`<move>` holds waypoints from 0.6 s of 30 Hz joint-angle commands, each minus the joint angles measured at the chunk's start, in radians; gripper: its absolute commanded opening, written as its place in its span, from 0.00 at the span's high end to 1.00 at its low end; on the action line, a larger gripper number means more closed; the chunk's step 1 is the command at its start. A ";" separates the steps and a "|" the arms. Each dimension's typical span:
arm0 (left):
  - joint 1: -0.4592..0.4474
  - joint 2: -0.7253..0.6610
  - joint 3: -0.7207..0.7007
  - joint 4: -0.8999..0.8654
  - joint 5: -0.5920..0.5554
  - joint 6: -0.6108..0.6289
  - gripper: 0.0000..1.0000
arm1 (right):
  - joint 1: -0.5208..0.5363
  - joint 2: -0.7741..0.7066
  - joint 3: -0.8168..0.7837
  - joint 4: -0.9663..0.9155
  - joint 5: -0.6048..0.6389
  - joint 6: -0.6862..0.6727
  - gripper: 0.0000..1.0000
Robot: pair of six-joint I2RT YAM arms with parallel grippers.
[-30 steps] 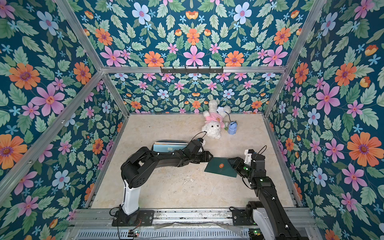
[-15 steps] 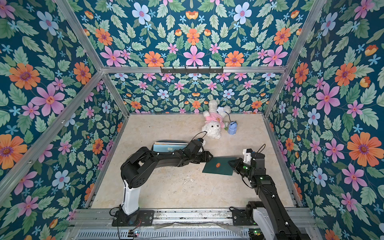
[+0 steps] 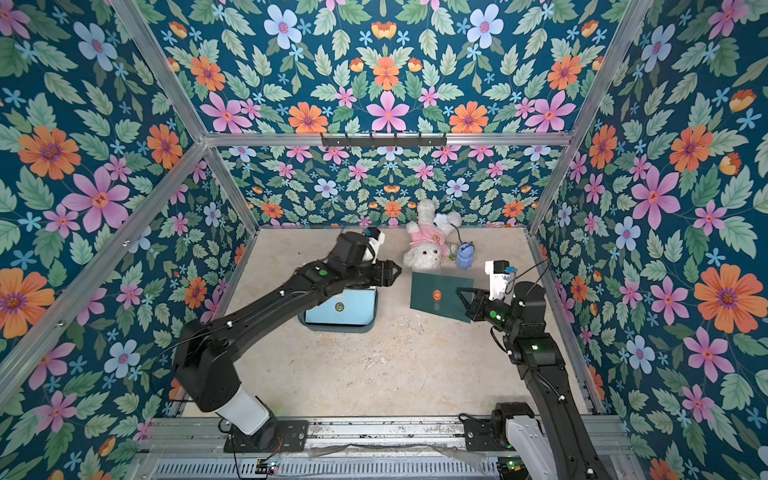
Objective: Put the sealed envelopes into the storage box
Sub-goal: Pick up the envelope from the center of the board.
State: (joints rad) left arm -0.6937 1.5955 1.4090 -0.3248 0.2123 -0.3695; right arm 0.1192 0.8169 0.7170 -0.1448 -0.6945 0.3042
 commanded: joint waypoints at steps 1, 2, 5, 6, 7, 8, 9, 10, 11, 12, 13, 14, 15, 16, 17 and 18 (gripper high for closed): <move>0.019 -0.036 0.057 -0.143 0.119 0.228 0.24 | 0.075 0.065 0.082 -0.023 -0.129 -0.249 1.00; 0.018 -0.036 0.082 -0.175 0.177 0.276 0.24 | 0.099 0.090 0.115 -0.045 -0.160 -0.316 1.00; 0.004 -0.029 0.142 -0.295 0.255 0.421 0.22 | 0.154 0.174 0.214 -0.142 -0.209 -0.486 1.00; 0.002 -0.029 0.151 -0.340 0.271 0.467 0.21 | 0.170 0.209 0.247 -0.180 -0.225 -0.538 1.00; -0.002 -0.031 0.155 -0.376 0.274 0.491 0.21 | 0.188 0.240 0.276 -0.213 -0.238 -0.579 1.00; -0.003 -0.032 0.159 -0.403 0.278 0.520 0.21 | 0.216 0.275 0.310 -0.259 -0.245 -0.636 1.00; -0.003 -0.043 0.147 -0.425 0.302 0.567 0.21 | 0.249 0.311 0.340 -0.302 -0.240 -0.686 1.00; -0.009 -0.058 0.123 -0.415 0.317 0.588 0.20 | 0.273 0.339 0.362 -0.331 -0.235 -0.715 1.00; -0.015 -0.076 0.102 -0.408 0.336 0.608 0.21 | 0.295 0.370 0.388 -0.362 -0.231 -0.748 1.00; -0.018 -0.093 0.083 -0.398 0.359 0.620 0.21 | 0.307 0.400 0.409 -0.379 -0.233 -0.768 1.00; -0.017 -0.108 0.063 -0.385 0.382 0.620 0.21 | 0.312 0.421 0.424 -0.381 -0.238 -0.768 1.00; -0.018 -0.123 0.041 -0.370 0.406 0.621 0.22 | 0.313 0.439 0.435 -0.380 -0.248 -0.766 1.00; -0.017 -0.134 0.018 -0.358 0.425 0.618 0.22 | 0.317 0.456 0.442 -0.381 -0.255 -0.764 1.00; -0.017 -0.139 0.005 -0.356 0.440 0.618 0.23 | 0.320 0.463 0.448 -0.379 -0.262 -0.766 1.00; -0.018 -0.142 -0.010 -0.360 0.453 0.617 0.25 | 0.324 0.471 0.454 -0.379 -0.272 -0.771 1.00; -0.017 -0.143 -0.023 -0.365 0.454 0.618 0.28 | 0.325 0.475 0.458 -0.382 -0.293 -0.780 1.00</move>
State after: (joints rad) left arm -0.7124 1.4593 1.4105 -0.6880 0.5961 0.2115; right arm 0.4370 1.2816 1.1591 -0.4911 -0.9249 -0.4152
